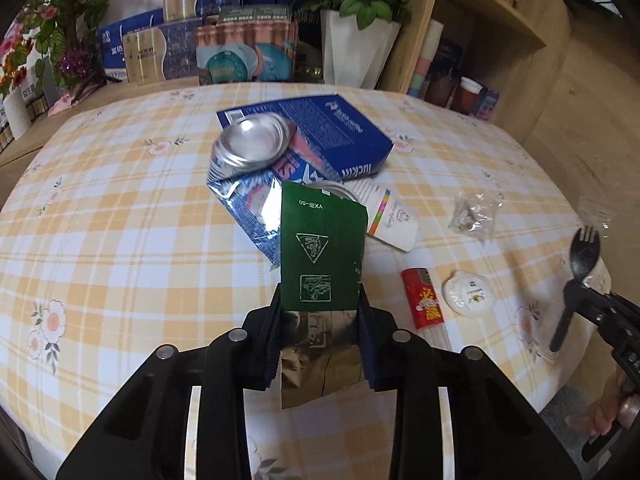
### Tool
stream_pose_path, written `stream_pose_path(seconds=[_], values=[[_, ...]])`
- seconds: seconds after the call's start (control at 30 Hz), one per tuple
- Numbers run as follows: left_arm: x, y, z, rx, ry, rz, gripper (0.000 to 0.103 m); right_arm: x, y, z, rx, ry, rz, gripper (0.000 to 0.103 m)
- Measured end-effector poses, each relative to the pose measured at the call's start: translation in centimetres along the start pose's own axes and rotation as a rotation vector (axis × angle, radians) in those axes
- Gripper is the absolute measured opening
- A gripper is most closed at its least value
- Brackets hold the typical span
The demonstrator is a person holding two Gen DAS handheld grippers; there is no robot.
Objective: Collect trash
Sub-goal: 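Grasp the green foil packet with the left tool while the right tool holds the fork, then open the right tool over the bin while the left tool carries the packet there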
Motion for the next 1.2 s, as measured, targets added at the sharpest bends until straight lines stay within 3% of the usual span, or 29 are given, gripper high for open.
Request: stream_pose_path(seconds=[0.4, 0.8, 1.2], values=[[-0.2, 8.6, -0.3, -0.052, 0.025, 0.114, 0.031, -0.3, 2.1, -2.9, 0.020, 0.036, -0.008, 0.007], [-2.9, 15.8, 0.9, -0.095, 0.023, 0.155, 0.031, -2.3, 5.4, -6.5, 0.038, 0.091, -0.032, 0.007], [-5.4, 20.2, 1.2, -0.117, 0.049, 0.179, 0.031, -4.8, 7.9, -8.6, 0.046, 0.126, -0.066, 0.007]])
Point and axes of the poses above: each gripper's, at about its wrist camera, not at the fingertips, and y roughly against the way its jaws point, z to its right, x to its top, the point moved 3 cm from there along -y, roughly the way its jaws point, and after that the axes turned 8 degrees about z, right-handed, at the moved point
